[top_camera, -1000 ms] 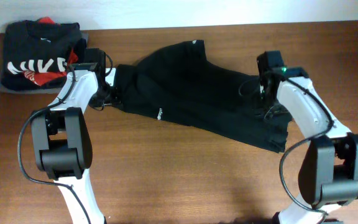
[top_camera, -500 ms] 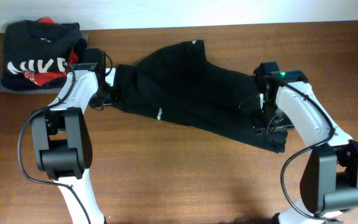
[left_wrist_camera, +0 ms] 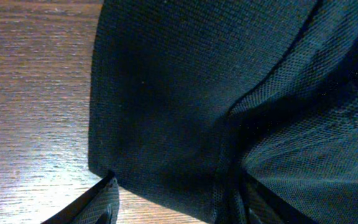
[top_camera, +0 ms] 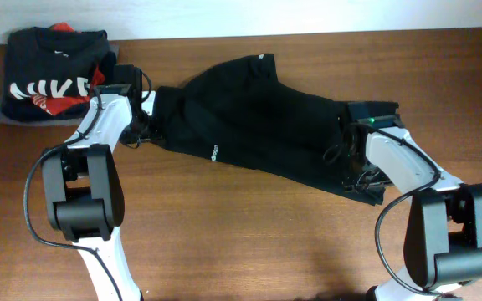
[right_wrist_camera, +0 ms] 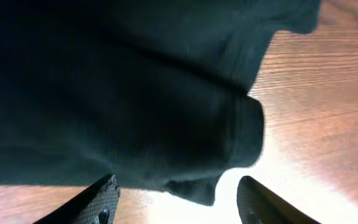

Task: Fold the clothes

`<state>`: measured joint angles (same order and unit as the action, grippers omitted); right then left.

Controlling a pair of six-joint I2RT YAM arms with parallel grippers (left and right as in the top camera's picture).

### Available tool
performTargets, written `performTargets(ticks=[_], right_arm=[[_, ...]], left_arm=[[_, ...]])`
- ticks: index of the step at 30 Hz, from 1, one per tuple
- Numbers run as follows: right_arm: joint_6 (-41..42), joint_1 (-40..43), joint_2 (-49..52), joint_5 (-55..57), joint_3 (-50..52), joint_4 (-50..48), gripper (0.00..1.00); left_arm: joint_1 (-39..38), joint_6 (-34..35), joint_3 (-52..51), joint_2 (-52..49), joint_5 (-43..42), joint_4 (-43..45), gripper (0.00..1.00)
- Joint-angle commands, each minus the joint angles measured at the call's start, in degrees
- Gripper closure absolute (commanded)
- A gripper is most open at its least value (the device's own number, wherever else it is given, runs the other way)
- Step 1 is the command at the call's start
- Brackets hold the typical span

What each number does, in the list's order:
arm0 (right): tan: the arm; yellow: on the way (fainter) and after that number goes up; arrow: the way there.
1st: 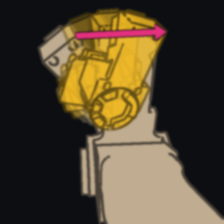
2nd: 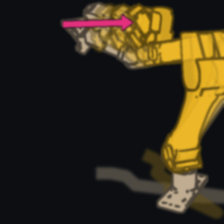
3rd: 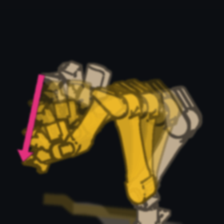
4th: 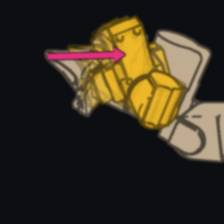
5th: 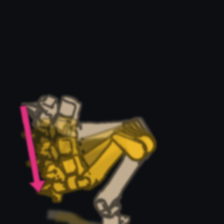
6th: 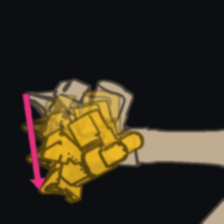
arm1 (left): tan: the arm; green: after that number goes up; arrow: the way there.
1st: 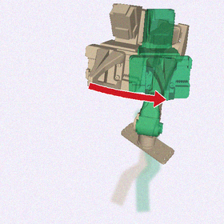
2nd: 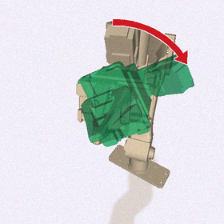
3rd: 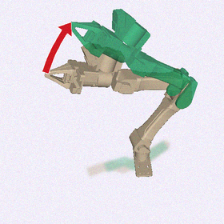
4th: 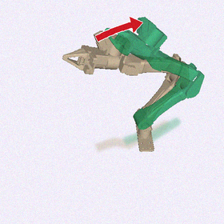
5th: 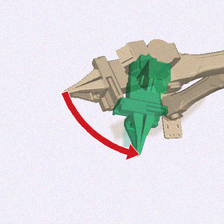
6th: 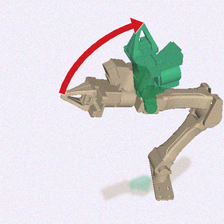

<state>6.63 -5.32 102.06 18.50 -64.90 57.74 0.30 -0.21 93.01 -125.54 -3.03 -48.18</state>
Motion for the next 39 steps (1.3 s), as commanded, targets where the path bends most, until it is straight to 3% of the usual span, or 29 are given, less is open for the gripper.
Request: performTargets(ticks=[1,17,23,26,30,39], right_arm=[[-0.39,-0.35,-0.35,1.36,2.54,-1.31,0.34],[-0.42,-1.31,-0.33,4.98,5.25,-8.04,0.36],[-0.42,-1.07,-0.33,7.61,5.25,-10.6,0.45],[-0.39,-0.17,-0.33,7.39,5.25,-10.88,0.57],[-0.37,1.01,-0.33,7.45,5.29,-11.23,0.83],[-0.39,6.67,-0.33,6.99,5.22,-21.33,0.93]], left_arm=[[0.63,-0.63,-0.11,-1.14,-0.42,0.74,0.39],[0.63,-0.66,-0.11,-1.14,-0.39,0.76,0.39],[0.63,-0.66,-0.11,-1.14,-0.39,0.76,0.39],[0.63,-0.66,-0.11,-1.14,-0.39,0.76,0.39],[0.63,-0.66,-0.11,-1.14,-0.39,0.76,0.39],[0.63,-0.66,-0.11,-1.14,-0.37,0.79,0.39]])
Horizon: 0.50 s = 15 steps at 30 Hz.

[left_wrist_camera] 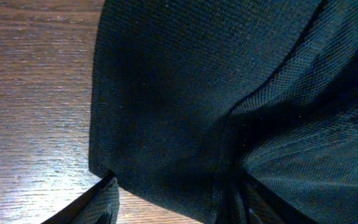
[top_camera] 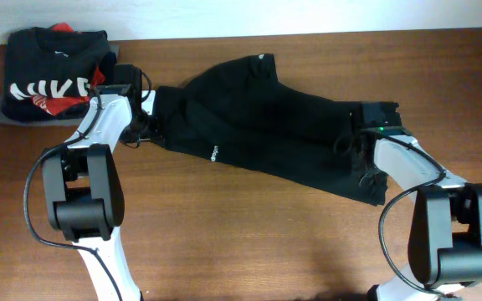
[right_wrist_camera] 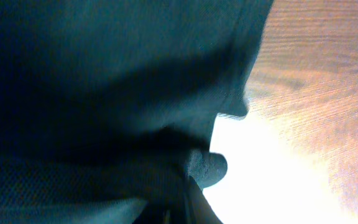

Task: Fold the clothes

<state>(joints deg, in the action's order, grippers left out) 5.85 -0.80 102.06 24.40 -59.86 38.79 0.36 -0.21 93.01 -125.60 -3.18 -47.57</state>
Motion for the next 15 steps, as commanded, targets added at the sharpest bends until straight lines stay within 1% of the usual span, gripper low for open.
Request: performTargets(ticks=[1,3,4,5,7,8,9,10,11,15], right_arm=[[0.39,2.47,-0.33,1.07,0.17,-3.17,0.92],[0.39,3.13,-0.33,1.09,0.17,-4.79,0.89],[0.39,3.23,-0.33,1.09,0.17,-5.38,0.83],[0.39,3.41,-0.33,1.11,0.17,-6.01,0.74],[0.39,3.56,-0.33,1.14,0.17,-6.95,0.54],[0.39,3.56,-0.33,1.18,0.17,-7.34,0.32],[0.39,3.56,-0.33,1.44,0.17,-7.72,0.2],[0.42,3.56,-0.33,1.79,0.17,-7.93,0.03],[0.42,3.56,-0.33,2.08,0.15,-8.04,0.01],[0.68,3.56,-0.35,2.67,-0.5,-7.5,0.01]], left_arm=[[0.57,-0.66,-0.11,-1.07,-0.22,0.17,0.39],[0.57,-0.66,-0.11,-1.07,-0.22,0.17,0.39],[0.57,-0.66,-0.11,-1.07,-0.2,0.17,0.39],[0.57,-0.66,-0.11,-1.07,-0.22,0.17,0.39],[0.57,-0.68,-0.11,-1.07,-0.2,0.22,0.39],[0.57,-0.68,-0.11,-1.07,-0.2,0.22,0.39],[0.57,-0.68,-0.11,-1.03,-0.22,0.2,0.39],[0.57,-0.68,-0.04,-1.03,-0.22,0.17,0.39],[0.57,-0.68,0.11,-1.03,-0.22,0.15,0.39],[0.55,-0.68,2.32,-0.98,-0.22,-0.94,0.39]])
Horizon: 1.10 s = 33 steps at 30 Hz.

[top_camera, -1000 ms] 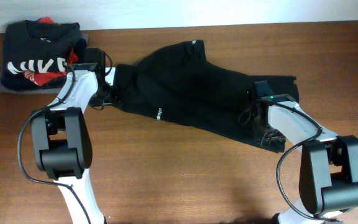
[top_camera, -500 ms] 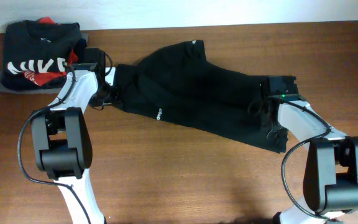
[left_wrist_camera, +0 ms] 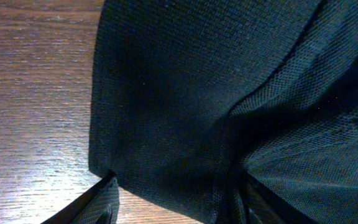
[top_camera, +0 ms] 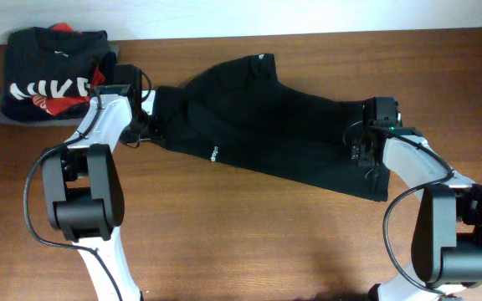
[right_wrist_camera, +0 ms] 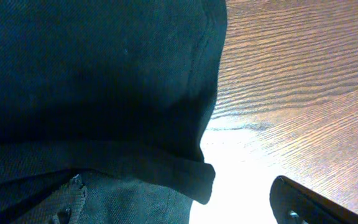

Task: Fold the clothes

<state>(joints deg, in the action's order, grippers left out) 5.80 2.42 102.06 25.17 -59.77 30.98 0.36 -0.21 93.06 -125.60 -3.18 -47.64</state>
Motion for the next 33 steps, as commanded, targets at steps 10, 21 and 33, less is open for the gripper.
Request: performTargets(ticks=[10,21,33], right_arm=[[9.57,0.28,-0.46,-5.64,-14.16,15.21,0.01],[6.25,-1.42,-0.46,-22.08,-22.86,15.65,0.01],[6.67,-2.4,-0.46,-22.91,-22.86,14.71,0.01]], left_arm=[[0.42,-0.66,16.52,-0.26,-0.46,-13.46,0.39],[-0.26,-0.68,18.82,-0.26,-16.37,-16.33,0.39],[-8.59,2.69,15.93,-1.79,-21.49,-11.82,0.4]])
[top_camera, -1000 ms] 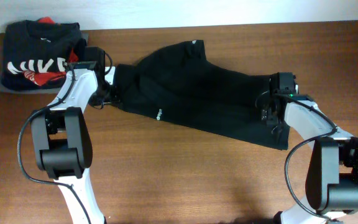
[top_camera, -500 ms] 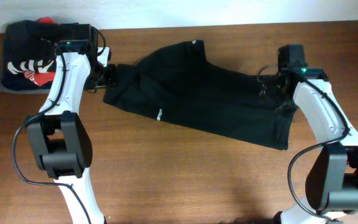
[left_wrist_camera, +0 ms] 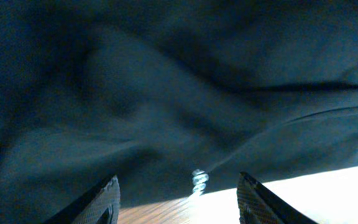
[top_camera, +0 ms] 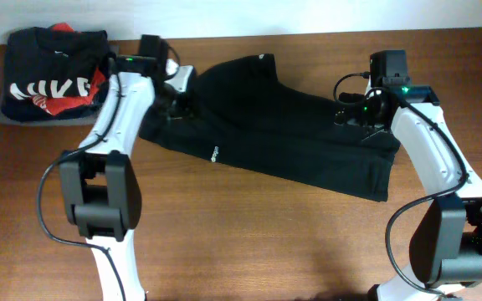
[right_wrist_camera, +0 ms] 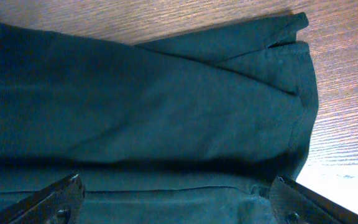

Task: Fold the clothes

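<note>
A black garment (top_camera: 266, 125) lies spread slantwise across the wooden table, with a small white mark (top_camera: 213, 153) near its front edge. My left gripper (top_camera: 176, 94) hovers over its upper left part, open; the left wrist view shows crumpled dark cloth (left_wrist_camera: 166, 93) and a small white bit (left_wrist_camera: 199, 180) between the open gripper (left_wrist_camera: 179, 202). My right gripper (top_camera: 360, 113) is above the garment's right end, jaws wide apart (right_wrist_camera: 179, 202) over flat cloth (right_wrist_camera: 135, 112) with a hemmed corner (right_wrist_camera: 291, 37). Neither gripper holds anything.
A folded stack of dark clothes with red and white print (top_camera: 53, 71) sits at the back left corner. The table's back edge meets a white wall (top_camera: 308, 17). Bare wood (top_camera: 249, 234) stretches in front of the garment.
Both grippers have left the garment's ends. The left one went from the left edge up and right, over the upper left part. The right one stands further back and higher, and the right end lies flat.
The left gripper stayed low and open at the garment's left edge through all earlier moments. The right gripper was open round the bunched right end, then shut on it, then open with the end pulled out rightward. Now both are raised over the spread garment.
</note>
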`<state>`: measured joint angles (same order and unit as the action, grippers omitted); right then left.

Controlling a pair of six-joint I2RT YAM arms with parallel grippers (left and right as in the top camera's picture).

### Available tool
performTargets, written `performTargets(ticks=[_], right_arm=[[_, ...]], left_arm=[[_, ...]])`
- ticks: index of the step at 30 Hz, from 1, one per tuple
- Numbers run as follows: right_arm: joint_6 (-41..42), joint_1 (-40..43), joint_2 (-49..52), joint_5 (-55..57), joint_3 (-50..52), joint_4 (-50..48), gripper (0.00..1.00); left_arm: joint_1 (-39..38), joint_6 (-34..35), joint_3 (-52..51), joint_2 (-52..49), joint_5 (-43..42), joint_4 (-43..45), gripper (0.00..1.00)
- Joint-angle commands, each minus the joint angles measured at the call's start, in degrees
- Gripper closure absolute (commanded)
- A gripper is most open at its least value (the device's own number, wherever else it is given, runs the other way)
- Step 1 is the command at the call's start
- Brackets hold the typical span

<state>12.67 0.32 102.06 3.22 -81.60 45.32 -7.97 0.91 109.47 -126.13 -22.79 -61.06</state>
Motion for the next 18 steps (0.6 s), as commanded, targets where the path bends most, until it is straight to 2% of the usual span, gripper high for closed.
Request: performTargets(ticks=[1,10,18], right_arm=[[-0.17,-0.31,-0.46,-1.14,-1.03,0.55,0.01],[-0.2,-0.31,-0.46,-1.11,-1.03,1.2,0.01],[-0.17,-0.31,-0.46,-1.14,-1.03,1.16,0.01]], left_arm=[[-0.24,2.29,-0.48,-1.55,-1.88,2.12,0.4],[-0.07,5.33,-0.48,-5.51,-1.86,-0.72,0.4],[-0.13,7.5,-0.48,-6.1,-1.88,1.68,0.4]])
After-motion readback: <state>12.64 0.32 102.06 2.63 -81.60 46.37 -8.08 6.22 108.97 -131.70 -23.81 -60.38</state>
